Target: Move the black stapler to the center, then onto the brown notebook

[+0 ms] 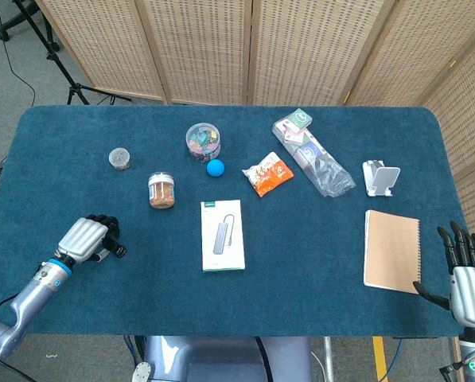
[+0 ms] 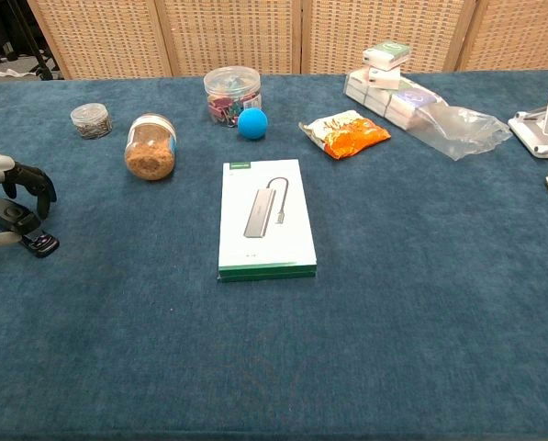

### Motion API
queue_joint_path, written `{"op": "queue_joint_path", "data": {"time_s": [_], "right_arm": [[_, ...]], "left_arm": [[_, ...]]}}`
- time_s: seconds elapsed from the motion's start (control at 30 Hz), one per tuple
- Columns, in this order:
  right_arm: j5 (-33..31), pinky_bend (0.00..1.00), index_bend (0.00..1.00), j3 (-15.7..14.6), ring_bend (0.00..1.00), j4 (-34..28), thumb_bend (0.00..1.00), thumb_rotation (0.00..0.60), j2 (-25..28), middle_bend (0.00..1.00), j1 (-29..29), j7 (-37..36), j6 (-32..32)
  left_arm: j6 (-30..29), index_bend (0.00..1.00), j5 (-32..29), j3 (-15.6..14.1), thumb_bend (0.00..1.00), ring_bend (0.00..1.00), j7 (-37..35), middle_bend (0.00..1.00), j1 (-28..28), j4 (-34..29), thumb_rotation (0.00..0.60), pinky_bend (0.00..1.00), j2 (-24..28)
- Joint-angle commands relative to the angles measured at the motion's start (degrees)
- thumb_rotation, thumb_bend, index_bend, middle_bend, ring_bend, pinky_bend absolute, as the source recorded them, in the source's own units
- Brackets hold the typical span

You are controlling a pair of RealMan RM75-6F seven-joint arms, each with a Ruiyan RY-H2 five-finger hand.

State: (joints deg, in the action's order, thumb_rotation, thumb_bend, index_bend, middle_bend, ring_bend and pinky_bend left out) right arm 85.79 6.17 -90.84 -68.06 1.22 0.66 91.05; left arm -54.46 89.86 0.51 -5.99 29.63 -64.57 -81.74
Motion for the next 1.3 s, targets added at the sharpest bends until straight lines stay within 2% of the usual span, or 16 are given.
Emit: {"op": "queue_joint_path", "data": {"time_s": [0.03, 0.27, 0.47, 0.57, 0.7, 0.83, 0.93, 1.17, 1.3], "right_arm": [[-0.1, 0.0, 0.02, 0.0, 0.0, 0.0, 0.08, 0.6, 0.0, 0.0, 0.0, -0.1, -0.1], [-0.4, 0.0, 0.02, 0.1, 0.0, -0.2, 0.1, 0.6, 0.3, 0.0, 0.0, -0.7, -0.3], [-0.6, 0.0, 0.02, 0.1, 0.0, -0.3, 0.1, 0.6, 0.3, 0.0, 0.0, -0.8, -0.6], [-0.9, 0.0, 0.02, 0.2, 0.0, -0.3, 0.1, 0.6, 0.3, 0.0, 0.1, -0.8, -0.7], [-1.6, 0.0, 0.02, 0.5, 0.0, 0.0, 0.1, 0.6, 0.2, 0.0, 0.1, -0.8, -1.0], [-3.3, 0.0, 0.02, 1.1, 0.0, 1.0, 0.1, 0.6, -0.1, 0.0, 0.4, -0.6, -1.9], [-4.4, 0.0, 0.02, 1.6, 0.0, 1.6, 0.1, 0.6, -0.3, 0.0, 0.6, -0.4, -2.4], [-6.1, 0.0, 0.02, 2.3, 0.0, 3.0, 0.1, 0.6, -0.9, 0.0, 1.0, 0.1, -3.3], [-6.8, 0.0, 0.02, 2.4, 0.0, 3.4, 0.1, 0.6, -1.1, 0.0, 1.0, 0.5, -3.7]], "left_arm": [[-1.0, 0.65, -0.9, 0.4, 0.41, 0.43, 1.4, 0.5, 0.0, 0.6, 0.6, 0.46, -1.0], [-3.4, 0.69, -0.9, 0.6, 0.44, 0.46, 3.9, 0.54, 0.1, -1.9, 0.6, 0.5, 0.7], [-3.4, 0.69, 0.1, 1.5, 0.43, 0.46, 6.5, 0.54, 2.4, -8.7, 0.6, 0.5, 2.9], [-3.2, 0.69, 1.5, 3.3, 0.43, 0.46, 11.4, 0.54, 5.3, -14.3, 0.6, 0.5, 3.1], [0.3, 0.69, 1.5, 5.7, 0.42, 0.46, 19.6, 0.54, 10.0, -20.0, 0.6, 0.5, 1.7], [5.6, 0.69, -1.2, 8.8, 0.42, 0.46, 28.0, 0.54, 15.4, -21.9, 0.6, 0.5, -2.6], [8.6, 0.69, -3.9, 11.0, 0.41, 0.46, 31.5, 0.54, 19.2, -21.6, 0.6, 0.5, -7.2], [13.9, 0.7, -6.9, 13.9, 0.41, 0.46, 35.6, 0.54, 28.6, -14.4, 0.6, 0.5, -19.7], [16.3, 0.7, -8.1, 13.7, 0.41, 0.46, 35.9, 0.54, 31.9, -10.5, 0.6, 0.5, -23.5]]}}
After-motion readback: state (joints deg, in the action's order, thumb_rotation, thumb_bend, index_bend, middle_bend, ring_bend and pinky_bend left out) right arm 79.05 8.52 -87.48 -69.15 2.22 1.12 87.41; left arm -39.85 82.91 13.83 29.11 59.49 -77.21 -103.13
